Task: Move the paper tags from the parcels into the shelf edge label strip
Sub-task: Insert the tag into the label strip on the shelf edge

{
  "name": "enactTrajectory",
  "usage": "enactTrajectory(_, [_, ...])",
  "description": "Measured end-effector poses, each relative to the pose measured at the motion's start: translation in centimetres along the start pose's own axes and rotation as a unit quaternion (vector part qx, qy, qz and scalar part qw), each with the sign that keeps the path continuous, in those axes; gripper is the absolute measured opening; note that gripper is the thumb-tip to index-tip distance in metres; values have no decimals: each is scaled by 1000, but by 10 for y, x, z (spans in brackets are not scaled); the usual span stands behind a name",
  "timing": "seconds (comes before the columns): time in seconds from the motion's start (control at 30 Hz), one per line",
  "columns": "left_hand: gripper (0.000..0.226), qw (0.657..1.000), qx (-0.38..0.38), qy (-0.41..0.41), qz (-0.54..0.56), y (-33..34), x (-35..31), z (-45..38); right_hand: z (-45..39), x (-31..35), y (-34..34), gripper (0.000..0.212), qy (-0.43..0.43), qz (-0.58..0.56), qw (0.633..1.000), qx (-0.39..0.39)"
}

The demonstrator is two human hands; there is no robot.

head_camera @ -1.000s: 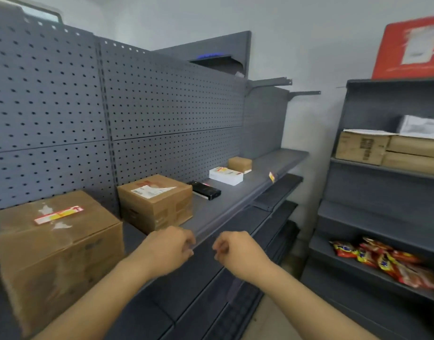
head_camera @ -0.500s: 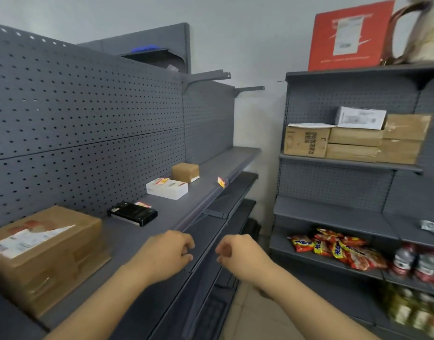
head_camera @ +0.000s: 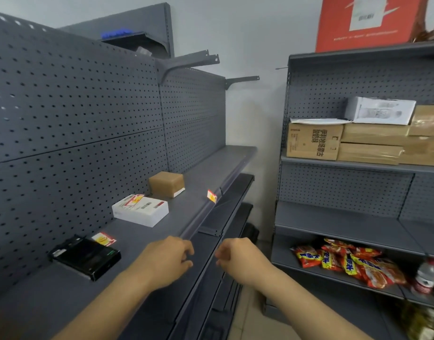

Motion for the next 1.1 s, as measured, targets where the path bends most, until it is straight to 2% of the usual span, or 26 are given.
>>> enactTrajectory(0.53, [24, 997, 5, -83, -9, 8, -23, -214, -177, -137, -50, 15, -48, -1, 998, 39])
enactTrajectory(0.87, [22, 989, -18, -147, -24, 16, 4, -323, -305, -180, -54, 16, -92, 9, 992, 87])
enactTrajectory(1.1, [13, 984, 10, -171, -50, 19, 29, -375, -382, -193, -39, 18, -120, 46, 984, 126])
Point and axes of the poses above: each hand's wrist, its own z-axis away from the middle knuckle, its own y-axis out of the palm, x = y × z, the point moved 5 cm from there along -z, towards the middle knuckle, and after that the axes turned 7 degrees about -y, right-handed, at the moved point
